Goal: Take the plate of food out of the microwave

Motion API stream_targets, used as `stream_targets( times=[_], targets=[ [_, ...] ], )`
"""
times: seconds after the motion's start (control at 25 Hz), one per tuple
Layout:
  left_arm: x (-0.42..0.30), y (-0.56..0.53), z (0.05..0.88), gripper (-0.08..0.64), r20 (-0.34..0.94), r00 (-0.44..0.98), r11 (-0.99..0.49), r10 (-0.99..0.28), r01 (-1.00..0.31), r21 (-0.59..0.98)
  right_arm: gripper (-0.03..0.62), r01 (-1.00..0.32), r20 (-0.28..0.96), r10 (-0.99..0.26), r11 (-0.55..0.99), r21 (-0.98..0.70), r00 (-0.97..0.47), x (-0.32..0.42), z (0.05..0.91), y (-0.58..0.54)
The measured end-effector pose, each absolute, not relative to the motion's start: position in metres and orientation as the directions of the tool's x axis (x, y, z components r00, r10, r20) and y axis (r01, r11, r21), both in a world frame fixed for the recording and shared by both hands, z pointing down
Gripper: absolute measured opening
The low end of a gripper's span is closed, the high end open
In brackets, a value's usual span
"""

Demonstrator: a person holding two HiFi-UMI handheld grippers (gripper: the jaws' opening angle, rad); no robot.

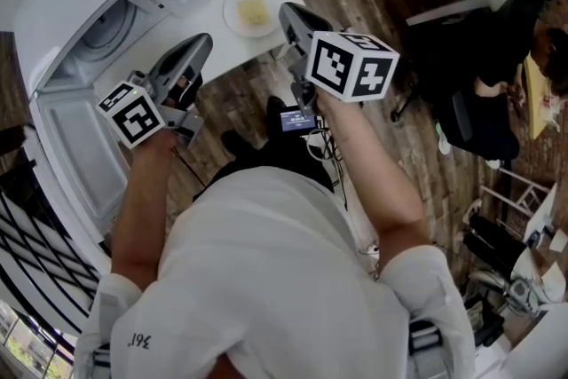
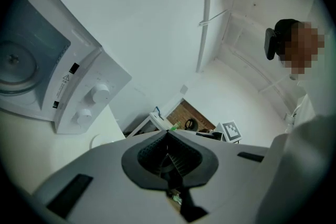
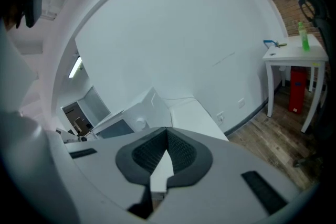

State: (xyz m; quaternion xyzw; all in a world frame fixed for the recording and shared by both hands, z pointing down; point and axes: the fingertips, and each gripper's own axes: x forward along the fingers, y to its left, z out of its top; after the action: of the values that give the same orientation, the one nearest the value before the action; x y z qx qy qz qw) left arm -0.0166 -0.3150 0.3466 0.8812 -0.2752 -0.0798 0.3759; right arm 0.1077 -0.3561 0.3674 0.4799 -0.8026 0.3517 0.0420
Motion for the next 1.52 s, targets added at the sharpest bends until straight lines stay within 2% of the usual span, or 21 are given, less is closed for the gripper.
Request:
stream_targets(
  times=[0.76,1.52],
  targets=[
    [-0.041,-0.24,0.313,0.006,0.022,0.854,-0.616,-0.52,-0.392,0.683,0.003,-0.791,0.359,-0.725,0.424,-0.441,-0.588,0.081,0.331,-0.282],
    [-0.047,-0.222,0.319,0.006,0.059,0.853,-0.592,-0.519,-0.408,0.695,0.002,-0.81,0.365,-0.733,0.442,-0.385,-0.574,0.082,0.329,-0.267]
  ],
)
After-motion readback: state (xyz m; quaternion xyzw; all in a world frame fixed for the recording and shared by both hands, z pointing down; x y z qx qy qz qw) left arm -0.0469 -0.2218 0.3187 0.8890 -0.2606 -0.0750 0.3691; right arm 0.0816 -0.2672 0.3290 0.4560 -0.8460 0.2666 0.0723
